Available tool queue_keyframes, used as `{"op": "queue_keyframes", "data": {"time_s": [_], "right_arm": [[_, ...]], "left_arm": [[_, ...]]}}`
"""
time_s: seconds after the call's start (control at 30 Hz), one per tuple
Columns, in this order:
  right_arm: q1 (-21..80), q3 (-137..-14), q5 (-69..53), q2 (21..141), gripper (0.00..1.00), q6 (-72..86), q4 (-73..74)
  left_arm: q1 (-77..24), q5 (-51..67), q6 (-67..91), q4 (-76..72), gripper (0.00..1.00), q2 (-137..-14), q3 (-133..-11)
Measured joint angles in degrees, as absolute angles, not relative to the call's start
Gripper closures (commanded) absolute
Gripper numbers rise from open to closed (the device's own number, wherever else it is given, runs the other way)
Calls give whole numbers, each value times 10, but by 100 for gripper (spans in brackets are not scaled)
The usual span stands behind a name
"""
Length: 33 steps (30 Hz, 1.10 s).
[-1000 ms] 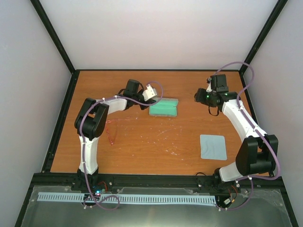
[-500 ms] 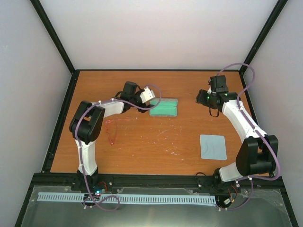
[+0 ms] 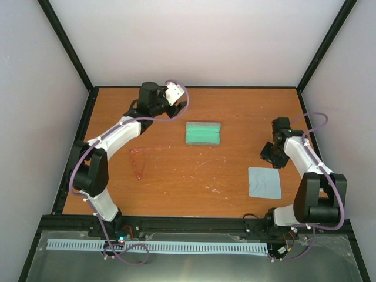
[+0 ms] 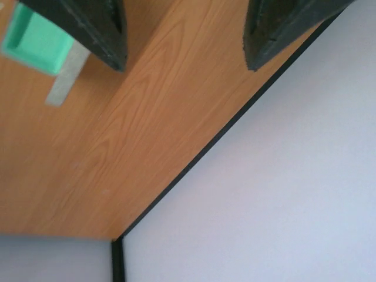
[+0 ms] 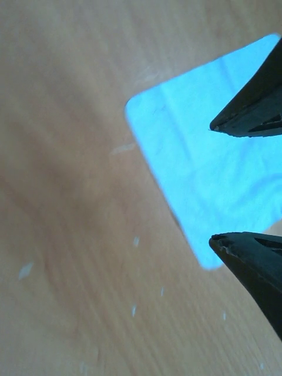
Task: Organize the sunglasses
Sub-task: Place the sunglasses case at the center of the board, then move the glasses cleaning cloth to the center of the board.
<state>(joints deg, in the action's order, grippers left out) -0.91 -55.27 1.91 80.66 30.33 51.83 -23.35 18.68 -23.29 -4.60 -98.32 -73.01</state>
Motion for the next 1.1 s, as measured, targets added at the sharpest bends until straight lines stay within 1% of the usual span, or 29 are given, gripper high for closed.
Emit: {"op": "queue_keyframes", "data": {"time_s": [0.17, 0.23, 0.33, 0.47, 0.73, 1.1], "right_arm": [[-51, -526, 3, 806, 68, 310, 549], [-51, -525, -17, 808, 76, 307, 551], [-46, -522, -52, 810, 89, 299, 552], [-13, -516, -77, 814, 97, 295, 562], [37, -476, -83, 838, 97, 300, 581], [78, -474, -67, 907, 97, 306, 580]], "left_arm": [[-238, 259, -206, -10, 54, -982, -794], [-241, 280, -201, 0, 56, -982, -802], [-245, 308, -200, 17, 57, -990, -803], [-246, 327, -200, 42, 57, -1016, -804], [-246, 336, -201, 62, 58, -1034, -805], [-247, 334, -206, 65, 58, -1034, -805]]}}
